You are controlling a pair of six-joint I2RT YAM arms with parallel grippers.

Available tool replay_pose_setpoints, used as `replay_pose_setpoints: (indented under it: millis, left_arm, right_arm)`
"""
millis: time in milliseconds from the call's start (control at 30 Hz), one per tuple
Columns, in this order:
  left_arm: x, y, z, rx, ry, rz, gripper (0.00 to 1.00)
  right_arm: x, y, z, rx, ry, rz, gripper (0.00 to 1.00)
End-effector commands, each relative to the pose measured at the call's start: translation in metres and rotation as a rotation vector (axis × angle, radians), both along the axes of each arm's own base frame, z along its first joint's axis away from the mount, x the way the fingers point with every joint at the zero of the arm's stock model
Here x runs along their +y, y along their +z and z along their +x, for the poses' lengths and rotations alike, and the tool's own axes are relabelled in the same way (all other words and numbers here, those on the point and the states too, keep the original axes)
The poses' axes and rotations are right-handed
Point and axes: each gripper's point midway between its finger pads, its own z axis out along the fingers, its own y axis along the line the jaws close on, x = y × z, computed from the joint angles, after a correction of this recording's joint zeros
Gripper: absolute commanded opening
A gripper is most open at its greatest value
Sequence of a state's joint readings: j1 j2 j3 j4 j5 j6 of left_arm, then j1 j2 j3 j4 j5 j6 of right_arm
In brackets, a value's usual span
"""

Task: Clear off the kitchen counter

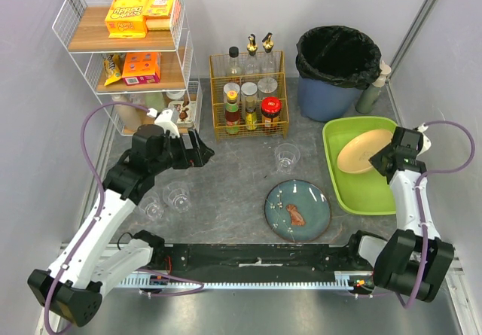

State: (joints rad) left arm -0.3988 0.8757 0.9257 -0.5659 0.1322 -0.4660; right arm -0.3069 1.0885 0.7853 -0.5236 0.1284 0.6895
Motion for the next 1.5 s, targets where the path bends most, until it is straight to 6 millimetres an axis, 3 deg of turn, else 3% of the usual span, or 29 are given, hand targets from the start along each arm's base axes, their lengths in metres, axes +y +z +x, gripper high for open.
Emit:
replay_pose_setpoints:
  millis: [0,133,333,633,833,900,1133,1367,1467]
  left_arm:
    - [-0.016,0.008,0.001,0.006,-0.058,-0.065,0.99]
    - [-0.024,0.008,-0.002,0.032,-0.089,-0.107,0.99]
    - [-0.023,0.009,-0.002,0.019,-0.082,-0.105,0.99]
    - [-0.021,0.010,-0.001,0.019,-0.065,-0.106,0.99]
    - [-0.022,0.006,-0.001,0.048,-0.062,-0.109,0.99]
    - [-0.022,0.003,0.000,0.065,-0.056,-0.106,0.99]
    - [-0.028,-0.003,0.001,0.090,-0.071,-0.122,0.99]
    - [-0.044,-0.017,0.003,0.154,-0.133,-0.123,0.95]
    - [-0.062,-0.025,-0.005,0.179,-0.184,-0.130,0.95]
  right_arm:
    - [0.010,0.005,0.028,-0.154,0.034,0.120,0.06]
    - [0.008,-0.008,0.033,-0.136,0.047,0.134,0.13]
    - [0.014,-0.036,0.045,-0.112,0.068,0.222,0.14]
    - [0.014,-0.065,0.042,-0.041,0.055,0.253,0.31]
    - [0.011,-0.081,0.031,0.032,0.084,0.221,0.62]
    - [0.010,-0.083,0.030,0.039,0.110,0.191,0.71]
    - [-0.003,-0.072,0.022,0.062,0.124,0.092,0.85]
    - [-0.021,-0.046,0.010,0.074,0.074,-0.020,0.89]
    - [-0.021,-0.028,0.008,0.044,0.076,-0.043,0.89]
